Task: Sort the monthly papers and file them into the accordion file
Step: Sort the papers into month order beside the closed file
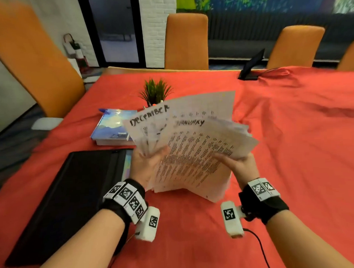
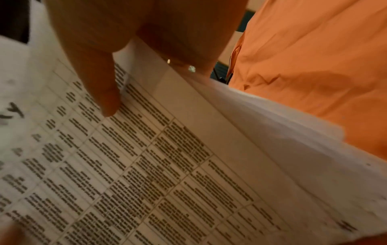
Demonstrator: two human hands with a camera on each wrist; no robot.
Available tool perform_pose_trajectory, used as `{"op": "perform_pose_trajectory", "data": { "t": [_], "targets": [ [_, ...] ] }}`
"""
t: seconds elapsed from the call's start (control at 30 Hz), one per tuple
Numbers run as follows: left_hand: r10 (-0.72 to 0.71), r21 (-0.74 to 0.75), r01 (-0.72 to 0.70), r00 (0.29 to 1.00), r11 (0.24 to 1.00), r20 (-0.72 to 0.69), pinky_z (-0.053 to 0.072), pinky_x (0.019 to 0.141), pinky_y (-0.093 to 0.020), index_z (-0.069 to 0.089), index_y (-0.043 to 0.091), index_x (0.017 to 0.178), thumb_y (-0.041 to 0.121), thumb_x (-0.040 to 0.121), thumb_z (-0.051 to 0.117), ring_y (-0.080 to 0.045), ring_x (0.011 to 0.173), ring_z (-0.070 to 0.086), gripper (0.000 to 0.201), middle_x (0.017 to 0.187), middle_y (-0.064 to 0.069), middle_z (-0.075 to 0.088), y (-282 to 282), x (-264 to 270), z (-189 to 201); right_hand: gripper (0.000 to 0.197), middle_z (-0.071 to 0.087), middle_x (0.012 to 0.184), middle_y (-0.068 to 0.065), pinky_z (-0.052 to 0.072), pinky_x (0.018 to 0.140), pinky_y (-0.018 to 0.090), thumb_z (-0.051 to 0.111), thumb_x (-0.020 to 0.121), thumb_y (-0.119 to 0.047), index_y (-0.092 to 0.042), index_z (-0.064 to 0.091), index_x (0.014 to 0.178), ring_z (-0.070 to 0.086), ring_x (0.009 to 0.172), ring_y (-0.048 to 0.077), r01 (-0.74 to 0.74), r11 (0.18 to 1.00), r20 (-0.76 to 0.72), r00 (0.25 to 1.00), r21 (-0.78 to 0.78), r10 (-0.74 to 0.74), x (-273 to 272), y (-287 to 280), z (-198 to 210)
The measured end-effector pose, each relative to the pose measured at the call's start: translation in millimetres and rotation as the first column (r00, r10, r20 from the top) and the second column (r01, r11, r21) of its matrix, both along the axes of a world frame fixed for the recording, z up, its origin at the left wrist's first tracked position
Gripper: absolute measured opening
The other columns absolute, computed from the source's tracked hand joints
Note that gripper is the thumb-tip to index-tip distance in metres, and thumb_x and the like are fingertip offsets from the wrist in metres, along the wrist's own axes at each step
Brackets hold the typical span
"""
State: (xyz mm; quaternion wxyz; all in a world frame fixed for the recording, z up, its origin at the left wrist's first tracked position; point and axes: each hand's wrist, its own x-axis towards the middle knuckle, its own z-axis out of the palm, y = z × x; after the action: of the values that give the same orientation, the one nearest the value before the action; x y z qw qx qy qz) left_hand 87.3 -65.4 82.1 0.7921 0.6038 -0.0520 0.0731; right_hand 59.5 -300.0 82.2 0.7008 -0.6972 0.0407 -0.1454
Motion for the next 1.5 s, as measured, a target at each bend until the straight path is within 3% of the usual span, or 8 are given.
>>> {"op": "perform_pose_trajectory", "data": {
  "t": [0.3, 0.47, 0.6, 0.77, 0.97, 1.1, 1.37, 1.5],
  "targets": [
    [0.027, -0.016, -0.026, 0.998, 1.000, 0.051, 0.052, 0.087, -0.030, 0.067, 0.019, 0.098, 0.014, 0.075, 0.076, -0.016, 0.100, 0.067, 0.026, 0.098, 0.004, 0.073, -11.4, 3.4, 0.9, 0.017, 0.072, 0.075, -0.005, 0.055, 0.070, 0.028, 0.075, 0.070, 0.002, -0.007, 0.070, 0.083, 0.065, 0.074, 0.010, 0.052, 0.997, 0.108, 0.992, 0.059, -0.058, 2.5, 15.4, 18.7],
    [-0.007, -0.090, 0.012, 0.999, 0.996, 0.053, 0.055, 0.083, -0.030, 0.060, -0.002, 0.113, 0.044, 0.053, 0.086, -0.022, 0.100, 0.067, 0.080, 0.103, -0.007, 0.072, 2.1, 5.1, -7.0, 0.068, 0.062, 0.101, -0.007, 0.049, 0.083, 0.025, 0.084, 0.062, -0.017, -0.025, 0.051, 0.121, 0.060, 0.094, 0.008, 0.135, 0.979, 0.325, 0.942, -0.152, -0.080, -2.4, 7.8, 33.4],
    [-0.087, -0.058, 0.086, 0.996, 0.995, -0.021, 0.054, 0.082, -0.022, 0.064, 0.014, 0.102, 0.021, 0.062, 0.083, -0.006, 0.089, 0.069, 0.045, 0.089, 0.009, 0.074, -10.2, 1.8, -20.1, 0.091, 0.038, 0.128, -0.016, 0.037, 0.100, 0.035, 0.074, 0.072, -0.028, -0.032, 0.019, 0.144, 0.041, 0.114, 0.015, 0.281, 0.825, 0.553, 0.832, -0.490, 0.044, 3.1, 0.1, 46.4],
    [-0.130, -0.061, 0.125, 0.988, 0.990, -0.079, 0.053, 0.075, -0.026, 0.074, 0.018, 0.091, 0.036, 0.068, 0.080, -0.010, 0.084, 0.070, 0.030, 0.087, 0.004, 0.075, -7.5, 8.3, -30.8, 0.042, 0.054, 0.108, 0.008, 0.037, 0.091, 0.012, 0.066, 0.080, -0.033, -0.010, 0.062, 0.115, 0.054, 0.100, 0.017, 0.344, 0.655, 0.538, 0.835, -0.673, 0.115, 5.7, -14.2, 54.4],
    [-0.080, -0.043, 0.077, 0.995, 0.996, -0.060, 0.054, 0.068, -0.019, 0.065, 0.013, 0.100, 0.066, 0.048, 0.079, -0.010, 0.084, 0.070, 0.075, 0.089, 0.003, 0.075, -3.5, 15.4, -33.2, 0.096, 0.057, 0.111, 0.002, 0.049, 0.076, 0.017, 0.087, 0.054, -0.013, -0.024, 0.034, 0.134, 0.060, 0.091, 0.005, -0.098, 0.971, 0.153, 0.979, -0.219, 0.134, -1.3, -33.7, 32.0],
    [-0.018, -0.036, 0.014, 0.991, 0.999, -0.130, 0.053, 0.087, -0.036, 0.064, 0.016, 0.108, 0.053, 0.074, 0.069, -0.025, 0.100, 0.067, 0.051, 0.104, -0.006, 0.072, -13.7, 18.0, -39.6, 0.054, 0.072, 0.096, 0.007, 0.053, 0.084, 0.047, 0.085, 0.057, -0.014, -0.007, 0.063, 0.105, 0.068, 0.090, 0.023, -0.047, 0.998, -0.119, 0.992, -0.035, 0.043, 4.1, -15.9, -13.1],
    [0.159, -0.054, -0.162, 0.986, 0.985, -0.043, 0.044, 0.095, -0.019, 0.048, 0.030, 0.125, 0.054, 0.082, 0.056, 0.005, 0.109, 0.056, 0.050, 0.117, 0.017, 0.059, -38.8, -2.9, -14.0, 0.020, 0.069, 0.068, -0.011, 0.051, 0.060, 0.020, 0.075, 0.073, -0.002, 0.000, 0.067, 0.091, 0.061, 0.065, 0.003, 0.201, 0.976, 0.064, 0.976, 0.086, -0.207, 1.2, 24.8, -7.6],
    [0.255, -0.041, -0.254, 0.966, 0.966, 0.031, 0.045, 0.101, -0.030, 0.044, 0.020, 0.134, 0.076, 0.062, 0.063, -0.013, 0.119, 0.055, 0.094, 0.128, -0.001, 0.059, -24.9, -0.4, -14.1, 0.026, 0.070, 0.074, -0.009, 0.051, 0.063, 0.015, 0.079, 0.068, -0.002, -0.011, 0.066, 0.089, 0.063, 0.069, -0.001, 0.187, 0.981, 0.104, 0.976, 0.042, -0.190, -9.0, 19.4, -12.8]
  ]
}}
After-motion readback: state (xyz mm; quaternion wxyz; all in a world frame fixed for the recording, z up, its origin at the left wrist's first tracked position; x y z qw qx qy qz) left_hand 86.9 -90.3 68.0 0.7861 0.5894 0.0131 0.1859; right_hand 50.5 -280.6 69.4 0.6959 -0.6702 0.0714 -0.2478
